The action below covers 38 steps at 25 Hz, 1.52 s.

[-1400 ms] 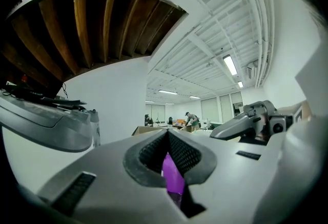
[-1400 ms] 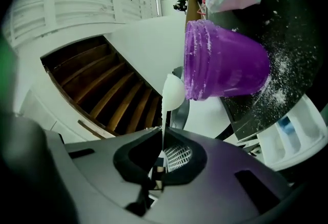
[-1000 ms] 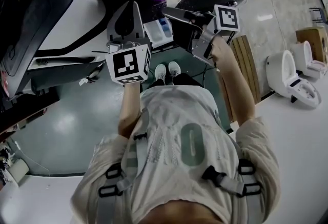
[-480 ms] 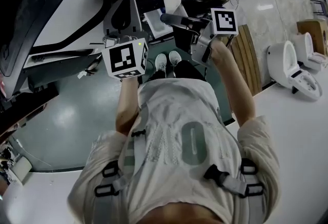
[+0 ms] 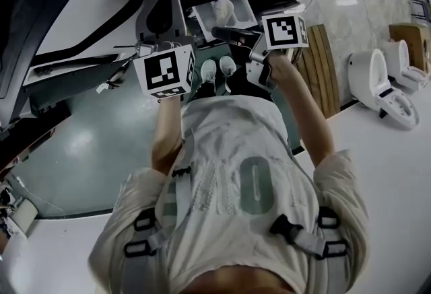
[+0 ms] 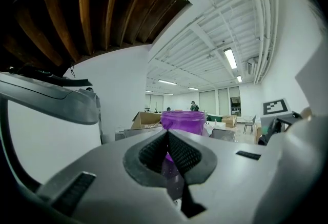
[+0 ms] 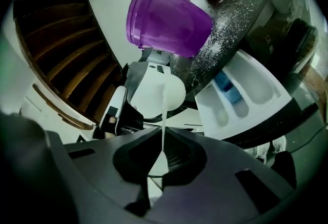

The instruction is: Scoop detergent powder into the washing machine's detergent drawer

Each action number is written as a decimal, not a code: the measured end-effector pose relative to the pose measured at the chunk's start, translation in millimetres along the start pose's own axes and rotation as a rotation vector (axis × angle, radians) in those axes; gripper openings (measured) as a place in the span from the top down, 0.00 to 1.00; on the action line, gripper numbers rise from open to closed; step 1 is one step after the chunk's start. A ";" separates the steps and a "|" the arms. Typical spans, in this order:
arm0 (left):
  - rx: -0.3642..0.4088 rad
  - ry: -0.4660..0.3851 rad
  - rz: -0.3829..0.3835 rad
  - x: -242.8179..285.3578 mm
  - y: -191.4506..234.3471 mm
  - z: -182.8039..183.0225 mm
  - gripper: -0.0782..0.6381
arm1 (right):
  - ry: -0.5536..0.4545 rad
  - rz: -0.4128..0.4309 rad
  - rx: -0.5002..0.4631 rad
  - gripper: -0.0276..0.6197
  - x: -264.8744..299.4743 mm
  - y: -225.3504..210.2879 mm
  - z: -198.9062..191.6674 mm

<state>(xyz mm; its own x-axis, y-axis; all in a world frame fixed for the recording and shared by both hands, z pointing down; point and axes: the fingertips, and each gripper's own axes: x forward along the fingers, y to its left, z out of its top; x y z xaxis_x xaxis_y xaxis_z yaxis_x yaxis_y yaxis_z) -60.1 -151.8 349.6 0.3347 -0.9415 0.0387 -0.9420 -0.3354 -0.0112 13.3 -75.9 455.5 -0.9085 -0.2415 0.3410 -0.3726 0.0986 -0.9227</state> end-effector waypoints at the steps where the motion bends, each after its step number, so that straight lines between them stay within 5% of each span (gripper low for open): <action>1: -0.003 0.004 0.002 0.1 2.2 -2.5 0.86 | 0.001 -0.006 0.007 0.95 3.0 -2.4 -1.7; 11: -0.031 0.019 0.007 7.5 12.9 -13.8 0.86 | 0.104 -0.293 -0.195 0.95 -0.6 -35.9 -2.6; 19: -0.055 0.041 0.023 4.7 27.8 -28.0 0.86 | 0.159 -0.363 -0.235 0.95 6.0 -46.7 -6.2; 38: -0.103 0.047 0.029 0.5 41.9 -40.8 0.86 | 0.291 -0.673 -0.541 0.95 3.3 -63.9 -2.5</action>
<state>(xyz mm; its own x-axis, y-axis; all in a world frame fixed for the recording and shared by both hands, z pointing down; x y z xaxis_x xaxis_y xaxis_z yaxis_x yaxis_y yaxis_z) -100.3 -165.1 389.9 0.3077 -0.9475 0.0871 -0.9497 -0.3002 0.0895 33.6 -80.6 516.0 -0.4518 -0.1661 0.8765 -0.8124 0.4825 -0.3274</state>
